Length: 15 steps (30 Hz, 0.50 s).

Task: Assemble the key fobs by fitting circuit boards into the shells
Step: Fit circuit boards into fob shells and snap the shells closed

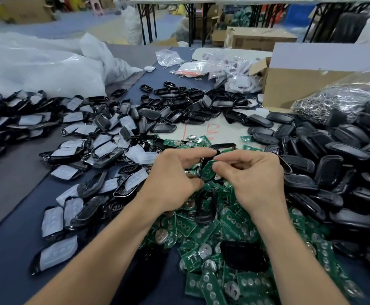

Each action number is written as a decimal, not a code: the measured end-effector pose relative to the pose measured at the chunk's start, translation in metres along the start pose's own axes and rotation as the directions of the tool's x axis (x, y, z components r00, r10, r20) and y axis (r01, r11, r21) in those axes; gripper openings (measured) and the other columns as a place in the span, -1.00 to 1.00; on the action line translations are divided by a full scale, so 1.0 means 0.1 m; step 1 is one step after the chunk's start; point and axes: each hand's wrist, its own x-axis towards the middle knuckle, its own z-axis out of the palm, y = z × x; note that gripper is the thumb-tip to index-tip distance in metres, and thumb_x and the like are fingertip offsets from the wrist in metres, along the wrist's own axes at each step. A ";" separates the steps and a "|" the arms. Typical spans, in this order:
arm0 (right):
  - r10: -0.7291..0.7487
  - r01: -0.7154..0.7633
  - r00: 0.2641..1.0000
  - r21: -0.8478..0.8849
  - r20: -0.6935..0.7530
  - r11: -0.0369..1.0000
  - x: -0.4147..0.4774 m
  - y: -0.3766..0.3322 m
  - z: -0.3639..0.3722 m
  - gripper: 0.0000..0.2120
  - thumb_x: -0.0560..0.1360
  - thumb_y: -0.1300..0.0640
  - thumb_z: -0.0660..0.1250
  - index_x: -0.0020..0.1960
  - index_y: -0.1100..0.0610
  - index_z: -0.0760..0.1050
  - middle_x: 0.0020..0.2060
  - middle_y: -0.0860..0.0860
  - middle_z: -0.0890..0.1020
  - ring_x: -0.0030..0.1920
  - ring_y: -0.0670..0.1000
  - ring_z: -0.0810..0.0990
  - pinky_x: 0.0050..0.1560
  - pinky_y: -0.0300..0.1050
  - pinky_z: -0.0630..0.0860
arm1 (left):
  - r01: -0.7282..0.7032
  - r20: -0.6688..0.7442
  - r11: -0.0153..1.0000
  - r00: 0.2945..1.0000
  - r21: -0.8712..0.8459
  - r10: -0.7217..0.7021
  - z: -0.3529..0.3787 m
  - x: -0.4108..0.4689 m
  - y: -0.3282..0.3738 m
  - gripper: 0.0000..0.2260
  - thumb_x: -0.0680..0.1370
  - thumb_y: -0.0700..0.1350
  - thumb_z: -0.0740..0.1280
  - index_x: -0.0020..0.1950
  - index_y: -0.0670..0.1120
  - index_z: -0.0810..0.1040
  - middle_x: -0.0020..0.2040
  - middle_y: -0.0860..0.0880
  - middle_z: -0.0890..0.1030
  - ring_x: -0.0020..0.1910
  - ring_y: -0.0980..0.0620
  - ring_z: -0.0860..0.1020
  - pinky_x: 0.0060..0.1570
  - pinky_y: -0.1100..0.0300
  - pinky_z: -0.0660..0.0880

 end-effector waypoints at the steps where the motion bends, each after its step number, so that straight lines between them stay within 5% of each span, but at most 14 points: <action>1: 0.004 -0.004 1.000 0.004 0.003 1.000 -0.01 0.00 0.00 -0.79 0.35 0.13 0.62 -0.18 -0.20 0.74 -0.31 -0.14 0.74 -0.26 -0.07 0.73 -0.11 -0.03 0.68 | 0.001 0.008 1.000 1.000 0.005 -0.001 0.00 0.00 0.00 -0.32 0.41 -0.44 0.46 0.23 0.33 0.66 0.28 0.27 0.65 0.33 0.28 0.56 0.18 0.17 0.64; 8: 0.023 -0.025 0.999 0.040 0.034 0.999 -0.01 -0.05 -0.02 -0.79 0.38 0.19 0.61 -0.19 -0.14 0.75 -0.35 -0.08 0.73 -0.39 -0.12 0.62 -0.25 -0.14 0.53 | 0.012 0.018 0.999 1.000 0.037 -0.013 -0.02 -0.01 0.02 -0.27 0.42 -0.45 0.44 0.12 0.45 0.62 0.30 0.23 0.65 0.22 0.42 0.53 0.10 0.28 0.63; 15: 0.017 -0.017 1.000 -0.020 0.017 1.000 -0.02 -0.05 0.02 -0.79 0.38 0.17 0.61 -0.19 -0.15 0.75 -0.37 -0.09 0.72 -0.42 -0.06 0.65 -0.31 -0.18 0.57 | 0.011 0.059 1.000 0.998 0.015 -0.011 -0.01 -0.01 -0.02 -0.31 0.42 -0.46 0.41 0.28 0.27 0.65 0.29 0.19 0.66 0.28 0.31 0.55 0.11 0.23 0.65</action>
